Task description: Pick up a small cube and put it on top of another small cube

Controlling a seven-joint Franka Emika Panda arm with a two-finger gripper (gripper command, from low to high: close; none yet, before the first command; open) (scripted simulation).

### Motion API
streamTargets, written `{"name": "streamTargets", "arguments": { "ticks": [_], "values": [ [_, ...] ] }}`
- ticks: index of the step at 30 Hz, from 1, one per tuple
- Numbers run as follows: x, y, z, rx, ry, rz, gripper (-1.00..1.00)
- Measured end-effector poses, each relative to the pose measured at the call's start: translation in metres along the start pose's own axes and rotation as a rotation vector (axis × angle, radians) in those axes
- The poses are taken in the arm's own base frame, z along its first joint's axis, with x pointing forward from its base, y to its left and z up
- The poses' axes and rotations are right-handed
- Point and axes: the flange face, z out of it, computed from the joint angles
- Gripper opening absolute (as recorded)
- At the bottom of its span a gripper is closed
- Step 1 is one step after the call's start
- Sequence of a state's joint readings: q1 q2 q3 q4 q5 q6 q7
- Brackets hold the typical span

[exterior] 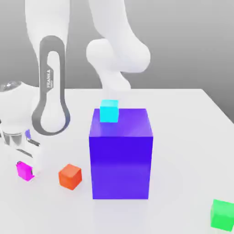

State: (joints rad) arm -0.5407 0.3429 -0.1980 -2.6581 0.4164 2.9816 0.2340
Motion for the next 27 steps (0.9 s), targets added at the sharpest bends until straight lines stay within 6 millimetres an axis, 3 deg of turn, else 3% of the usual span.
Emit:
{"name": "streamTargets", "arguments": {
  "ticks": [3, 9, 12, 16, 19, 23, 27],
  "values": [
    [0.0, 0.0, 0.0, 0.0, -0.001, 0.0, -1.0],
    [0.0, -0.002, -0.055, 0.001, 0.0, -0.003, -1.0],
    [-0.026, -0.061, -0.065, -0.004, -0.005, -0.13, -1.0],
    [-0.093, -0.156, -0.072, -0.013, -0.006, -0.348, -1.0],
    [-0.156, -0.21, -0.077, -0.017, -0.006, -0.498, -1.0],
    [-0.247, -0.259, -0.085, -0.018, -0.005, -0.674, -1.0],
    [-0.342, -0.285, -0.094, -0.014, -0.005, -0.836, -1.0]
  ]
}}
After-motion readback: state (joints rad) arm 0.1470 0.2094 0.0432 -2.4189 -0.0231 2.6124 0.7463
